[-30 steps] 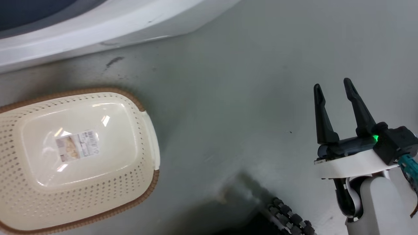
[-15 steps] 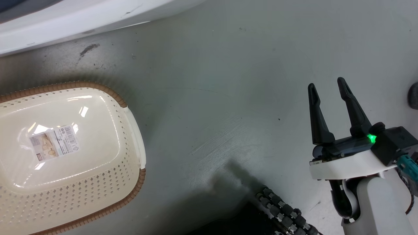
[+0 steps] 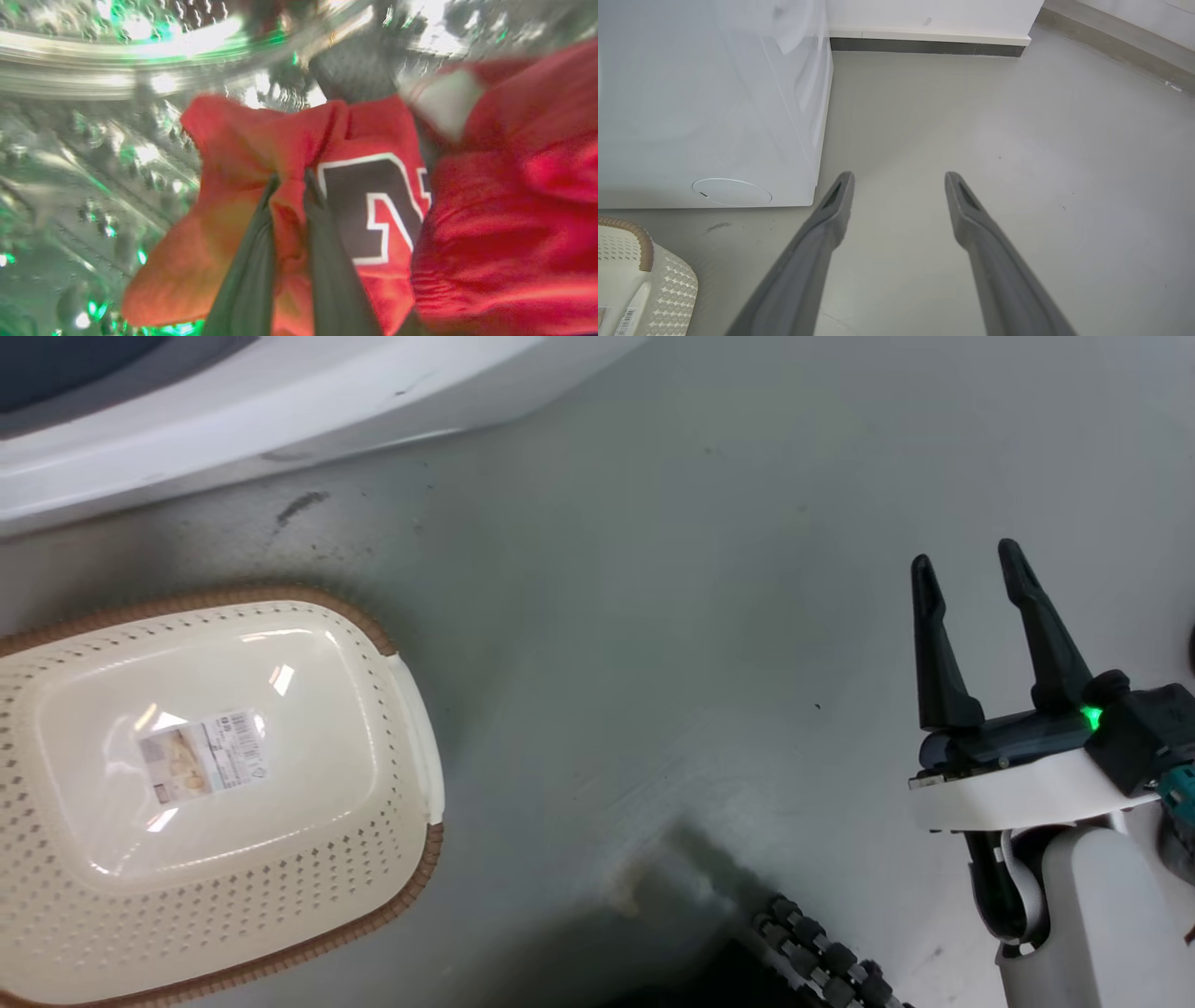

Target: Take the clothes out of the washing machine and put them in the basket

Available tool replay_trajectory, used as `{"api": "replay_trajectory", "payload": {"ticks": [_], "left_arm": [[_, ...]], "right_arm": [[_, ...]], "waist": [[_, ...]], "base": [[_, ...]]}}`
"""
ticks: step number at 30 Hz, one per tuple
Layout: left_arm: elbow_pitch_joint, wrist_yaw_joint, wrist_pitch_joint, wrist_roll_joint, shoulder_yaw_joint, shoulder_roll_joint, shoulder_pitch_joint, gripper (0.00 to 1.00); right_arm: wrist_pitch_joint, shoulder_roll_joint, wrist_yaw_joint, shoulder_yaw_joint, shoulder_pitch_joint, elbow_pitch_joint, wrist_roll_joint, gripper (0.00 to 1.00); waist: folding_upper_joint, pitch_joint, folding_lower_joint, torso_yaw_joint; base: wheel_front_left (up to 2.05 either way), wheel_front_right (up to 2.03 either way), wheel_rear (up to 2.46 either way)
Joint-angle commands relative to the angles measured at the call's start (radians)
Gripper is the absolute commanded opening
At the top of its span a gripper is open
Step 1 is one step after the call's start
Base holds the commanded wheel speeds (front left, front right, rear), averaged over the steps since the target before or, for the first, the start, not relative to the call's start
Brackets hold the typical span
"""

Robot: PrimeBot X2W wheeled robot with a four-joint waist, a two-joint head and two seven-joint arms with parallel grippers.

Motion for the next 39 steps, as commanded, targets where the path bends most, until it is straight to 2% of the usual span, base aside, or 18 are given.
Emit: {"api": "replay_trajectory", "payload": {"ticks": [1,9,14,17,21,26,30,39], "left_arm": [[0.012,0.003,-0.048,-0.002,0.001,-0.008,0.023,0.00],[0.102,0.029,-0.403,-0.064,0.039,-0.129,0.170,0.00],[0.149,0.042,-0.592,-0.108,0.061,-0.206,0.289,0.00],[0.163,0.050,-0.668,-0.127,0.075,-0.245,0.360,0.00],[0.127,0.067,-0.700,-0.140,0.098,-0.283,0.460,0.00],[-0.079,0.119,-0.700,-0.102,0.172,-0.296,0.634,0.00],[-0.222,0.141,-0.701,-0.065,0.229,-0.317,0.767,0.00],[-0.483,0.145,-0.701,0.008,0.316,-0.356,1.049,0.00]], "right_arm": [[-0.002,0.001,-0.001,-0.009,-0.011,0.003,-0.010,1.00],[-0.002,0.001,-0.001,-0.068,0.005,0.018,-0.080,1.00],[-0.002,0.001,-0.001,-0.094,0.030,0.024,-0.124,1.00],[-0.002,0.001,-0.001,-0.106,0.049,0.030,-0.150,1.00],[-0.002,0.001,-0.001,-0.123,0.078,0.040,-0.176,1.00],[-0.002,0.001,-0.001,-0.129,0.113,0.051,-0.201,1.00],[-0.002,0.001,-0.001,-0.126,0.137,0.059,-0.216,1.00],[-0.002,0.001,-0.001,-0.131,0.182,0.077,-0.232,1.00]], "waist": [[0.0000,-0.035,0.0000,0.025],[0.0000,-0.171,0.0000,0.109],[0.0000,-0.261,0.0000,0.162],[0.0000,-0.314,0.0000,0.187],[0.0000,-0.382,0.0000,0.221],[0.0000,-0.458,0.0000,0.258],[0.0000,-0.513,0.0000,0.286],[0.0000,-0.609,0.0000,0.341]], "base": [[0.00,0.00,0.00],[0.00,0.00,0.00],[0.00,0.00,0.00],[0.00,0.00,0.00],[0.00,0.00,0.00],[0.00,0.00,0.00],[0.00,0.00,0.00],[0.00,0.00,0.00]]}}
